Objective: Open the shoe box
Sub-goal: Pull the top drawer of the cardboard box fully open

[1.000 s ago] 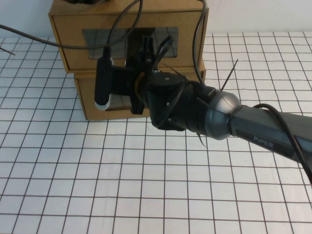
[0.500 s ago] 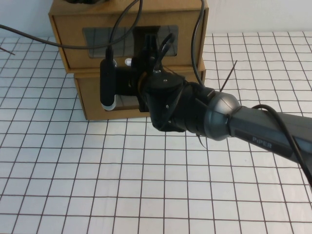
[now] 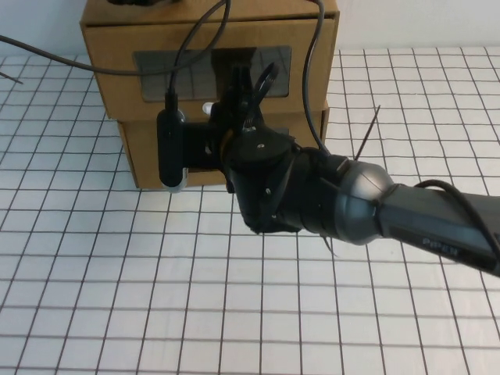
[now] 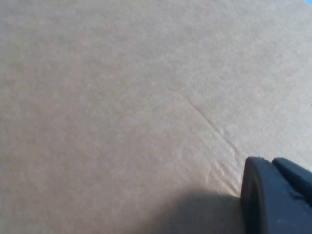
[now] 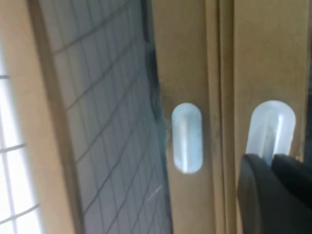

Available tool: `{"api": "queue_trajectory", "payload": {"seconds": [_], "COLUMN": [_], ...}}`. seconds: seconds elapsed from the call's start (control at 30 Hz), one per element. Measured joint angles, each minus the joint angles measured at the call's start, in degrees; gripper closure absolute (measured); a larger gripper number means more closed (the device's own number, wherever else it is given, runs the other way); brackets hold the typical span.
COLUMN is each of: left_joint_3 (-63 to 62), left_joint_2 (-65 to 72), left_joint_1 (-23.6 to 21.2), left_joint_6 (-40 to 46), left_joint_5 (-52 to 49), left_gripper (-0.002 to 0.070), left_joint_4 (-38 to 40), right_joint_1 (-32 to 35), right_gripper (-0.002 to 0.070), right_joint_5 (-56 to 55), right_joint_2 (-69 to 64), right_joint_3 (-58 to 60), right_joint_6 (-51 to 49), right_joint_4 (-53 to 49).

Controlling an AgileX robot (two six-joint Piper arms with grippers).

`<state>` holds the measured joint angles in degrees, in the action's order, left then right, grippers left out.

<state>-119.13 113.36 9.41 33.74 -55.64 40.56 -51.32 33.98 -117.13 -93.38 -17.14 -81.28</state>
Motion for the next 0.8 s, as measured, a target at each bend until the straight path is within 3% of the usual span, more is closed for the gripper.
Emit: {"api": "queue_trajectory", "payload": {"seconds": [0.53,0.8], "left_joint_3": [0.00,0.00], "left_joint_2": [0.00,0.00], "left_joint_1": [0.00,0.00], "left_joint_6": [-1.86,-2.08], "left_joint_5": [-1.14,-1.14], "left_gripper": [0.0677,0.0677], "left_joint_4": [0.45,0.45], "right_joint_1": [-9.72,-15.17], "right_gripper": [0.0670,0.0670], "right_joint_5": [2.90,6.76], "right_joint_2": [17.30,21.25], "right_joint_3": [21.94,27.18], "right_joint_6": [-7.10,-10.91], "right_joint_4": [2.20,5.33]}}
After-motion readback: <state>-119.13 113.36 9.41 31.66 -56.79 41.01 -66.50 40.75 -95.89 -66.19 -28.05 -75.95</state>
